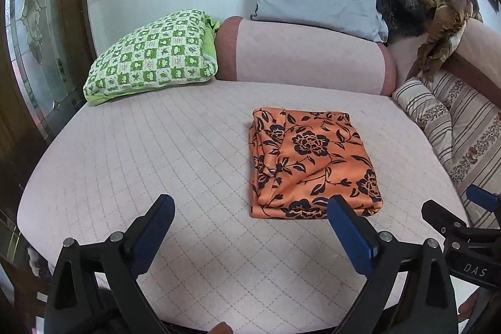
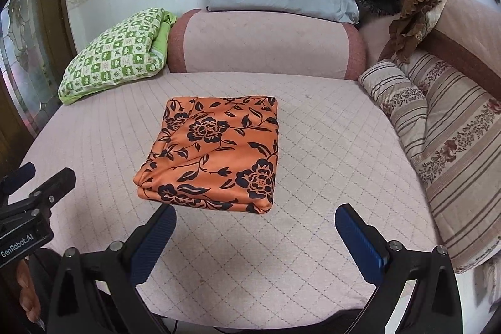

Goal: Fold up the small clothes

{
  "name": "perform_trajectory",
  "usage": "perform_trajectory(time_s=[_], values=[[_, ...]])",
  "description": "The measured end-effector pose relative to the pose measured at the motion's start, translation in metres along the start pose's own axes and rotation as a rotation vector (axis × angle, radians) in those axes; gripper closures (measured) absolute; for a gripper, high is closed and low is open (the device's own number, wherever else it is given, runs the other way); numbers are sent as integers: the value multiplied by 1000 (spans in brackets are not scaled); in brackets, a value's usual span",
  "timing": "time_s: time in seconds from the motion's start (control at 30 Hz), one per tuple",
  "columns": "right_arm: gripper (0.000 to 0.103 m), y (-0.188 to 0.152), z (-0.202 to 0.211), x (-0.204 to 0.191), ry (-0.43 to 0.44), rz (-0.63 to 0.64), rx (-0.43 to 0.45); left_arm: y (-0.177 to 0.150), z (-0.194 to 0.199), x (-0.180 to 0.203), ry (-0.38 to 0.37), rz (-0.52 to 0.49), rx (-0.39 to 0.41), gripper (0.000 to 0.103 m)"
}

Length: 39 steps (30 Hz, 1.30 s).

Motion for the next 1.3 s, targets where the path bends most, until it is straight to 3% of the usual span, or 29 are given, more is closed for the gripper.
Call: perform_trajectory(time_s=[1.3], values=[[0, 14, -2, 5, -11, 24, 20, 11, -13, 7, 25, -48, -7, 5]])
Point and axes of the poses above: each gripper's, at about its wrist camera, not at the fingertips, and z roughly against the way its jaws point, x to its right, y to its top, the point moved 3 cm from there along -z, roughly the way its jaws point, and after that the axes turned 3 degrees about -x, right-handed, at the moved point
